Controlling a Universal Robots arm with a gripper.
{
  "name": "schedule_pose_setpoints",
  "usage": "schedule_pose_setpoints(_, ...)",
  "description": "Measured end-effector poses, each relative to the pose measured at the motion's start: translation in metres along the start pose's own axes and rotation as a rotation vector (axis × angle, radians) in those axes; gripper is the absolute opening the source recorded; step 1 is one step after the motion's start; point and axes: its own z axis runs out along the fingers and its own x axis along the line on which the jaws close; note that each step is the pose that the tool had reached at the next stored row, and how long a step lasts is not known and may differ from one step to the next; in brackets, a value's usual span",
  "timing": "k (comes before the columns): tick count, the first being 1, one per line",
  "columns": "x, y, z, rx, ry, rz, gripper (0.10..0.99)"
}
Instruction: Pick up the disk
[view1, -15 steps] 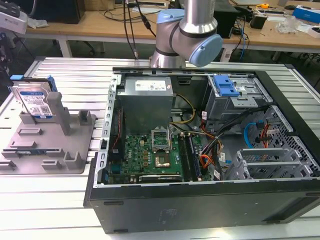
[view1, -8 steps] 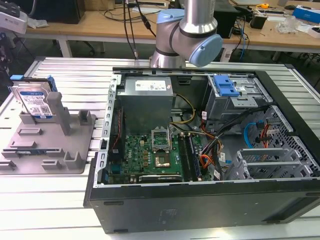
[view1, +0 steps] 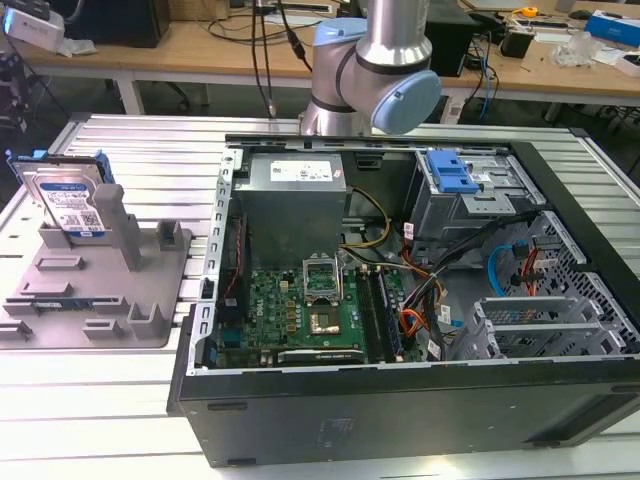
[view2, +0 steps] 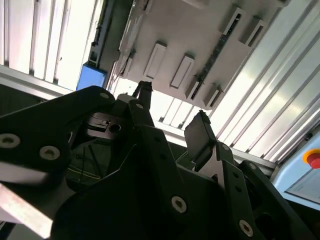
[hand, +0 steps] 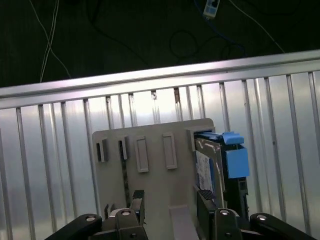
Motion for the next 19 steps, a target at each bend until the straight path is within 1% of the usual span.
schedule_pose_setpoints(1, -0.0033, 0.0009, 0.0000, 0.000, 0.0028, -0.001, 0.541)
schedule_pose_setpoints(2, -0.0096, 0.0026, -0.0001, 0.001, 0.0077, -0.001, 0.541)
schedule_pose_setpoints(3, -0.0135, 0.0038, -0.0002, 0.001, 0.0106, -0.002, 0.541)
schedule_pose_setpoints(6, -0.0245, 0.0069, -0.0003, 0.002, 0.0175, -0.005, 0.541)
schedule_pose_setpoints(8, -0.0342, 0.0094, -0.0005, 0.003, 0.0225, -0.008, 0.541)
schedule_pose_setpoints(9, -0.0376, 0.0102, -0.0005, 0.003, 0.0242, -0.009, 0.541)
schedule_pose_setpoints(10, -0.0432, 0.0115, -0.0006, 0.003, 0.0266, -0.012, 0.541)
schedule_pose_setpoints(11, -0.0519, 0.0130, -0.0007, 0.004, 0.0296, -0.017, 0.541)
schedule_pose_setpoints(13, -0.0580, 0.0139, -0.0008, 0.004, 0.0313, -0.024, 0.541)
schedule_pose_setpoints(15, -0.0634, 0.0150, -0.0009, 0.005, 0.0357, -0.030, 0.541)
schedule_pose_setpoints(16, -0.0636, 0.0152, -0.0008, 0.005, 0.0372, -0.031, 0.541)
schedule_pose_setpoints(19, -0.0636, 0.0153, -0.0008, 0.005, 0.0375, -0.031, 0.541)
